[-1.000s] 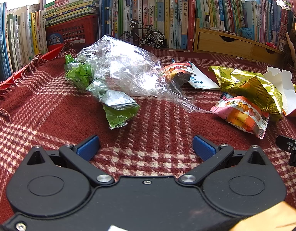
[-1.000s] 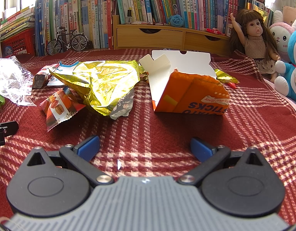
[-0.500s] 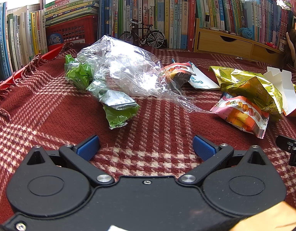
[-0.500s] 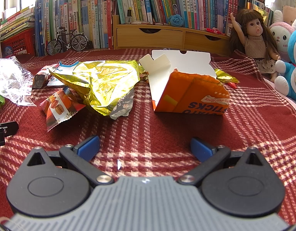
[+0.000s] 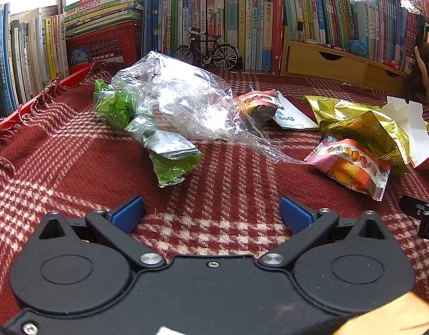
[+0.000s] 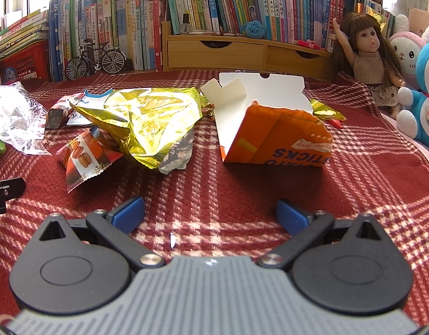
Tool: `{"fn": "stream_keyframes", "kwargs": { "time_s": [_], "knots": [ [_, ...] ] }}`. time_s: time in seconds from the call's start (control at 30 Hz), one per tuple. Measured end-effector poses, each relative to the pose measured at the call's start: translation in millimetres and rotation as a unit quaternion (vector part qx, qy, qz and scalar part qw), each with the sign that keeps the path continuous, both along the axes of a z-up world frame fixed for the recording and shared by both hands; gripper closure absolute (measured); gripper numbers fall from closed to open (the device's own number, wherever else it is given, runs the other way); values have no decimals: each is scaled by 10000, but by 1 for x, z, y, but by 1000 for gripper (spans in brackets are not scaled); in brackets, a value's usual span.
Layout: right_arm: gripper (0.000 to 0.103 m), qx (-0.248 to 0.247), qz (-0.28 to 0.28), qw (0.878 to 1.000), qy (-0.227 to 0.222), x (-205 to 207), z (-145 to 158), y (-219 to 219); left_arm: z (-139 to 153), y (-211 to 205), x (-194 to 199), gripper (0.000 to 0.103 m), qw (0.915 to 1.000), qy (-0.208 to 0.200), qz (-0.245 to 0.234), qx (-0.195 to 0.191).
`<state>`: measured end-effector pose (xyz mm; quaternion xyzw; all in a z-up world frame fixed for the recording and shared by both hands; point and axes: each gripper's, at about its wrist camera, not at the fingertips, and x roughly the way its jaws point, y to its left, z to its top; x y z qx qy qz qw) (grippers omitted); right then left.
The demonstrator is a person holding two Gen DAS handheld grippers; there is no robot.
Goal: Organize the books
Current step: 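Grasp the clear plastic bag with the left tool while the right tool grasps the gold foil wrapper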
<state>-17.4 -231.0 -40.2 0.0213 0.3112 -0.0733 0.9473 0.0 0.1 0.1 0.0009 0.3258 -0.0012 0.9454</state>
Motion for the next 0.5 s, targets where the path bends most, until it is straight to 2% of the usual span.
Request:
{"fn": "stream_keyframes", "kwargs": {
  "time_s": [0.13,0.3,0.5],
  "knots": [
    [0,-62,41,10000,-28,1,1,0,2,4,-2,0,9999,-37,-43,-119],
    [0,-243,222,9985,-439,-11,15,4,7,10,-6,0,9997,-140,-61,-214],
    [0,-159,439,9962,-731,-16,33,3,28,16,-12,0,9985,-488,-68,-219]
  ]
}}
